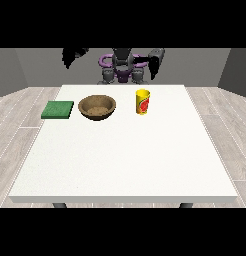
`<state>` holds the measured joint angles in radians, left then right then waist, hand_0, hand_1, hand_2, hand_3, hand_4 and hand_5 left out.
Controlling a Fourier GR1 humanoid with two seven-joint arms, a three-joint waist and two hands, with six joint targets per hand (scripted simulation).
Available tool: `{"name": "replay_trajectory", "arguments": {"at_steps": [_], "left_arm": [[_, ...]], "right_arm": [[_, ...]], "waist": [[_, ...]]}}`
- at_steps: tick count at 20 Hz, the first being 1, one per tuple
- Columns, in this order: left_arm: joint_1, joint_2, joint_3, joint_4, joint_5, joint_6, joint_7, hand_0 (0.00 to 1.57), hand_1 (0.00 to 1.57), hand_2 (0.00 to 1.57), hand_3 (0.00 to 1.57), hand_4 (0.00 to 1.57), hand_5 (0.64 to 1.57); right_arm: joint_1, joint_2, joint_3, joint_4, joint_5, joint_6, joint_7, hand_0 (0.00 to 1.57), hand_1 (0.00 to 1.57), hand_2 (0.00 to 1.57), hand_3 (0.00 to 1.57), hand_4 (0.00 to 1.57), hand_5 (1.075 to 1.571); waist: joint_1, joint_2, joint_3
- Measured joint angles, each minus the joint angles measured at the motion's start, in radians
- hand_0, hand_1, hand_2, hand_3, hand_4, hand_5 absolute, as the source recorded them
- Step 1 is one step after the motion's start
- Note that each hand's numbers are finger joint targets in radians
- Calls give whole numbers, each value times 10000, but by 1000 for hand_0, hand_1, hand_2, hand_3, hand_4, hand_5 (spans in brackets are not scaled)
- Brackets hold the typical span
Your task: Pick the cup and pour the ball into the bowl, then pick the bowl and place it on the pad
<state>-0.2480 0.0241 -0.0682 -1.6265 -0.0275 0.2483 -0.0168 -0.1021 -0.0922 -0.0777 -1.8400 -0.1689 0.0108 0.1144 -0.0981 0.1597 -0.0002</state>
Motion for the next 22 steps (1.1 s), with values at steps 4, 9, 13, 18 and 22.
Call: {"name": "replay_trajectory", "arguments": {"at_steps": [4,9,13,18,22], "left_arm": [[77,33,244,1159,125,-355,-1465,0,0,0,0,246,1475],[-449,210,836,3030,397,-816,-2648,0,0,0,0,0,1441],[-928,286,1174,4476,500,-1062,-3197,0,0,0,0,162,1432],[-1451,206,1526,6129,521,-1088,-4243,0,0,0,0,183,1423],[-1879,167,1803,7316,530,-1045,-5155,0,0,0,0,645,1535]], "right_arm": [[-180,-286,-488,411,-301,375,-566,0,0,0,0,676,1555],[-185,-424,-715,825,-464,712,-1005,0,0,0,0,667,1560],[-146,-664,-1012,1344,-665,1060,-1172,0,0,0,0,672,1562],[-315,-1008,-1429,1801,-947,1353,-1188,0,0,0,0,675,1564],[-618,-1180,-1581,1993,-1082,1441,-1126,0,0,0,0,681,1566]], "waist": [[-59,574,-2],[-197,706,-2],[-256,491,-2],[-329,432,-3],[-352,525,10]]}}
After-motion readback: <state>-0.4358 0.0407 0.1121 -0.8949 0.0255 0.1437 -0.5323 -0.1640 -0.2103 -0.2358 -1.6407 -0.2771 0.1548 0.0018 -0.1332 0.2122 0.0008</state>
